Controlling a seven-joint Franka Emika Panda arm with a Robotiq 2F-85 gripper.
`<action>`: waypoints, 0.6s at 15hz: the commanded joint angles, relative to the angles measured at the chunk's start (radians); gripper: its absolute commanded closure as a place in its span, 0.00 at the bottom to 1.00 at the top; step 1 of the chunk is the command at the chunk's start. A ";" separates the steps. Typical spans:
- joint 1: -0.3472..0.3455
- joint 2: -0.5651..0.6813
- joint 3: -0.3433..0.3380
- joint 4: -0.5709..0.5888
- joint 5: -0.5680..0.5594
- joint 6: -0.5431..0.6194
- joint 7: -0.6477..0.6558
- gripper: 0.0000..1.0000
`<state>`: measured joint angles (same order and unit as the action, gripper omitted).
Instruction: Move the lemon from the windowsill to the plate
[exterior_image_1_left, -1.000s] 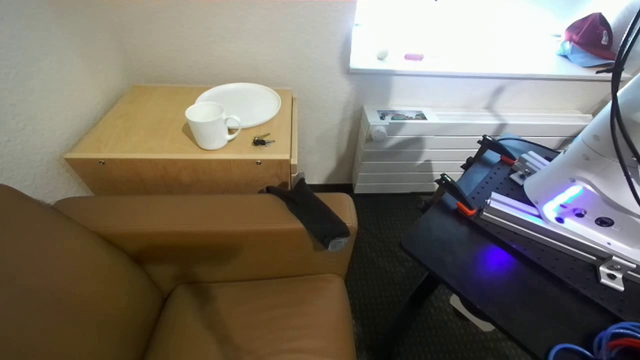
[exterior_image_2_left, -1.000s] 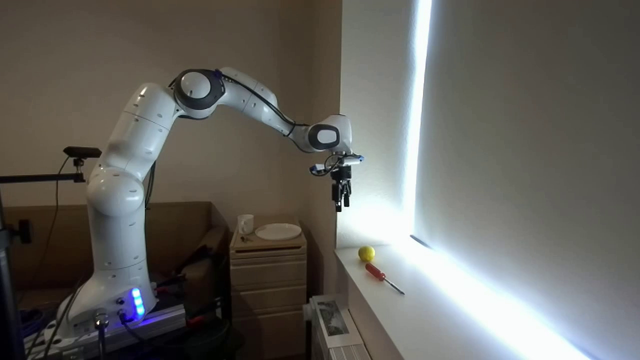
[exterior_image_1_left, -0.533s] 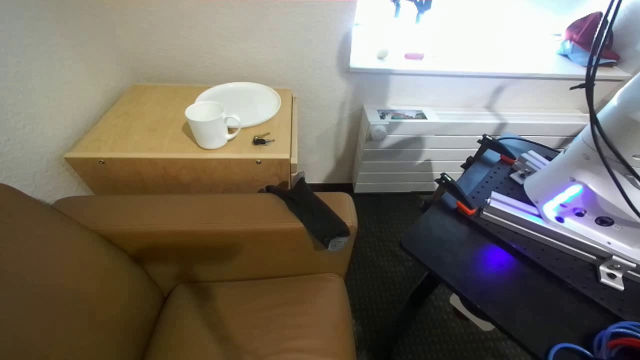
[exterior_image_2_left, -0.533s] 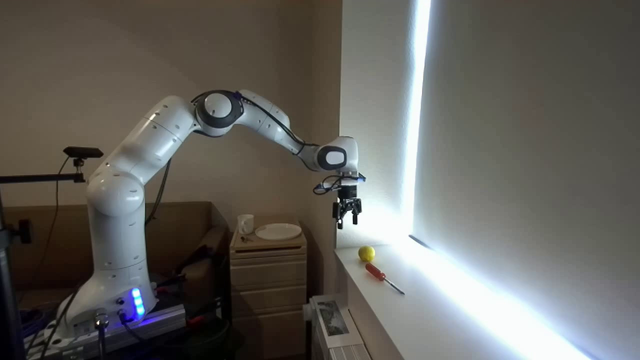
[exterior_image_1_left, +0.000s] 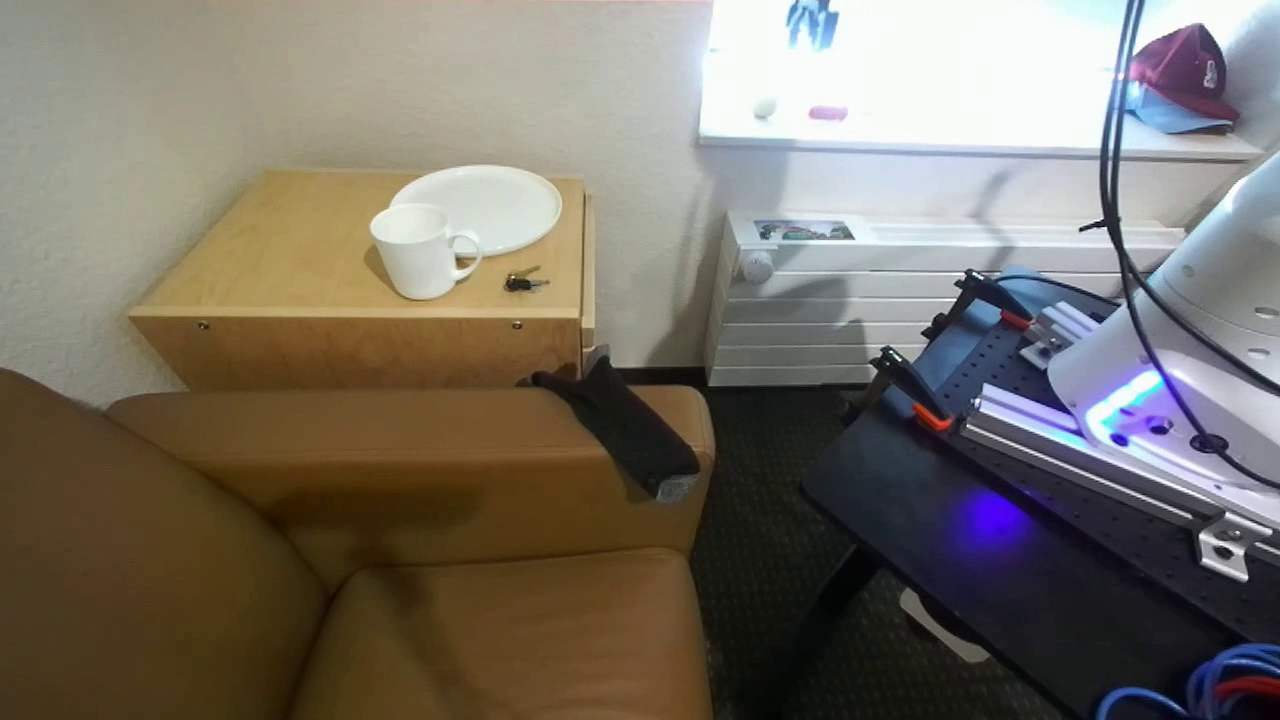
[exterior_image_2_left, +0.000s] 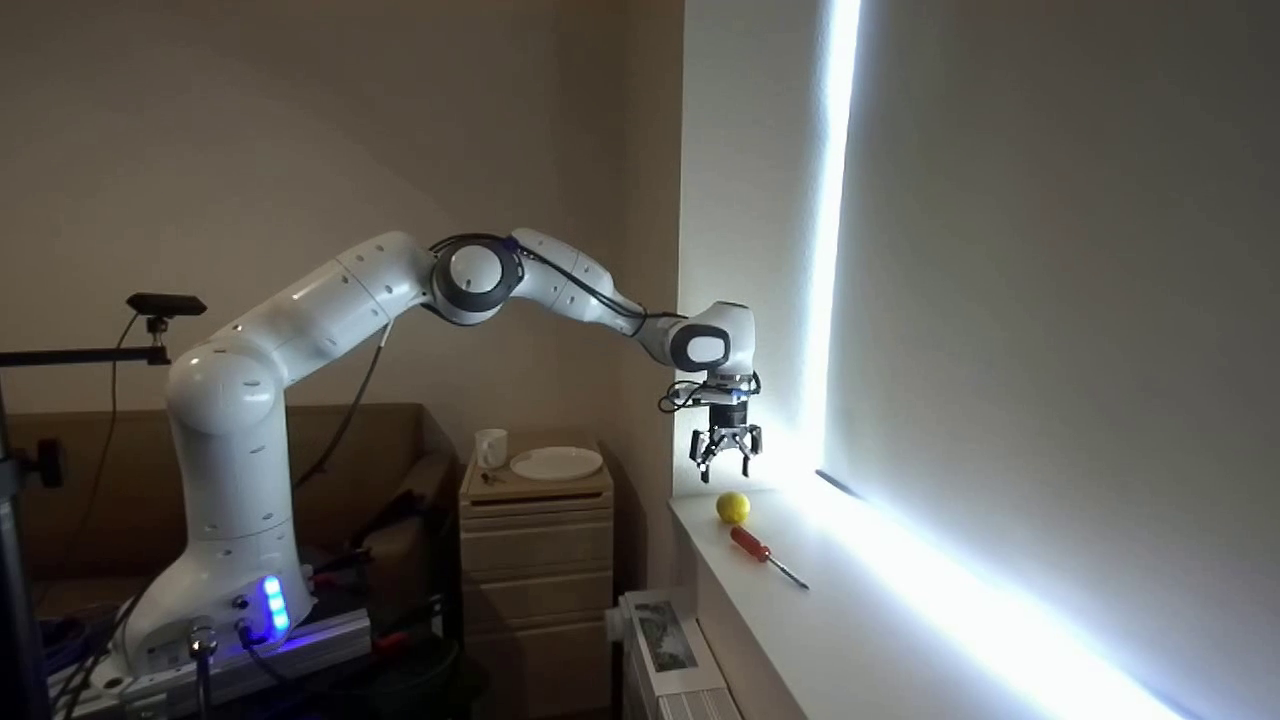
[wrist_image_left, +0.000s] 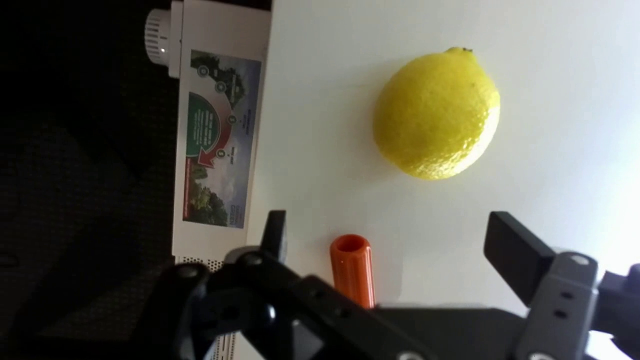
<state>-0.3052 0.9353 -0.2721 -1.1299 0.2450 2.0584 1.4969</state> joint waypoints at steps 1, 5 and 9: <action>-0.005 0.010 0.006 0.021 0.002 -0.013 0.015 0.00; 0.034 0.047 -0.015 0.019 -0.021 0.057 0.089 0.00; 0.044 0.105 -0.005 0.043 0.002 0.186 0.147 0.00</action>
<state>-0.2713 0.9994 -0.2702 -1.1010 0.2364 2.1497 1.5987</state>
